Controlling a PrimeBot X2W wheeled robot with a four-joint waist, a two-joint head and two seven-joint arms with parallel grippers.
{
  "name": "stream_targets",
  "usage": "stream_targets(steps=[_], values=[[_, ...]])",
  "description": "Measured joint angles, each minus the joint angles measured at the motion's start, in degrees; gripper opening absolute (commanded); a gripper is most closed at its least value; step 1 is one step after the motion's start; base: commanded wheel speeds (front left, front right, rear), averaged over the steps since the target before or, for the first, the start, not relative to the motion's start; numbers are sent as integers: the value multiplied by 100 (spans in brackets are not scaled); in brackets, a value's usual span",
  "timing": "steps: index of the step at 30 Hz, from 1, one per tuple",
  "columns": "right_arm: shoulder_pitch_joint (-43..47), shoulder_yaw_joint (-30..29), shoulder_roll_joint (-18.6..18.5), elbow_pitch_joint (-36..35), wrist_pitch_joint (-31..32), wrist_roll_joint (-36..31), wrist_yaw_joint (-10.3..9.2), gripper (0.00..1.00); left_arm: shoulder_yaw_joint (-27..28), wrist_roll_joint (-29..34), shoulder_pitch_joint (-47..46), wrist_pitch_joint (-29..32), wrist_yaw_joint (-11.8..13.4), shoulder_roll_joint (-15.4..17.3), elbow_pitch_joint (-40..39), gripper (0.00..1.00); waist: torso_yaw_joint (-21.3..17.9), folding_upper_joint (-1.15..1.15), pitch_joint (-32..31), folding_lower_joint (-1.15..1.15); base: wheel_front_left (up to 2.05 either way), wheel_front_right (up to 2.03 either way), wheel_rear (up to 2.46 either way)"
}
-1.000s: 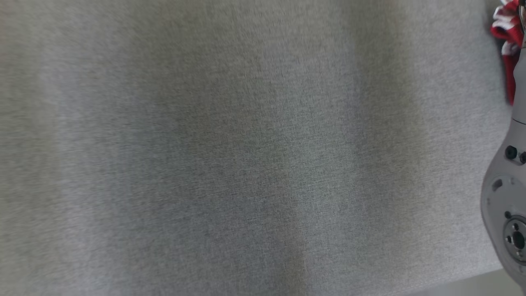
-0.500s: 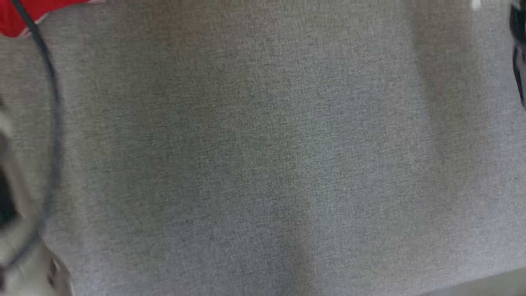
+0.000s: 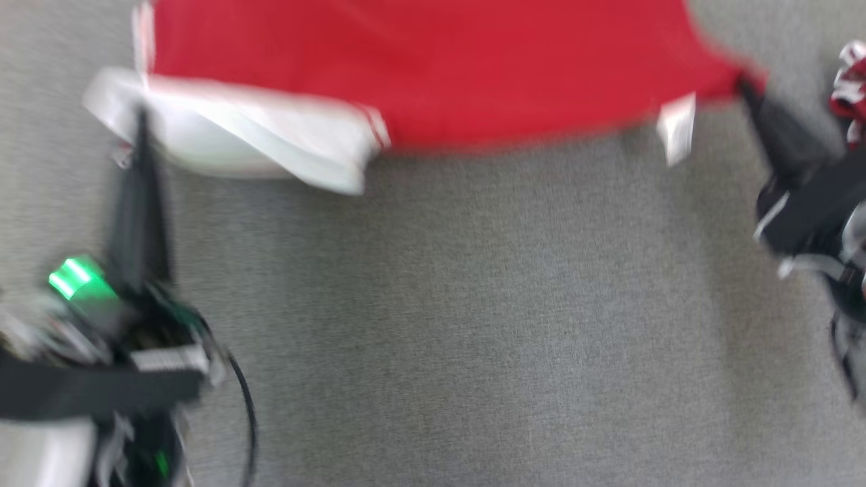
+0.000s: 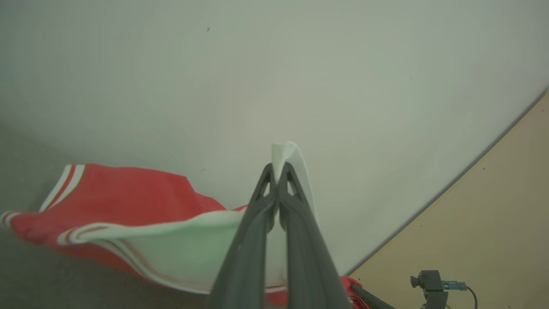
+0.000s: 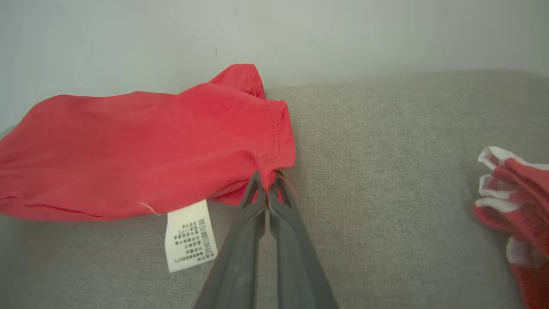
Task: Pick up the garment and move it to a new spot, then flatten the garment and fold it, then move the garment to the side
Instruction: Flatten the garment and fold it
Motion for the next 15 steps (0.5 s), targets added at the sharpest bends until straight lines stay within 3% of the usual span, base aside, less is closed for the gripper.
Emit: stream_targets(steps=[4, 15], values=[[896, -356, 341, -216, 491, 29, 0, 0, -459, -749, 1031, 396, 0, 179, -57, 0, 126, 0, -406, 0, 0, 0, 0], [2926, -1307, 1027, -784, 1415, -244, 0, 0, -705, -1879, 2702, 1161, 171, 480, 542, 0, 444, -1, -1470, -1, 0, 0, 0]])
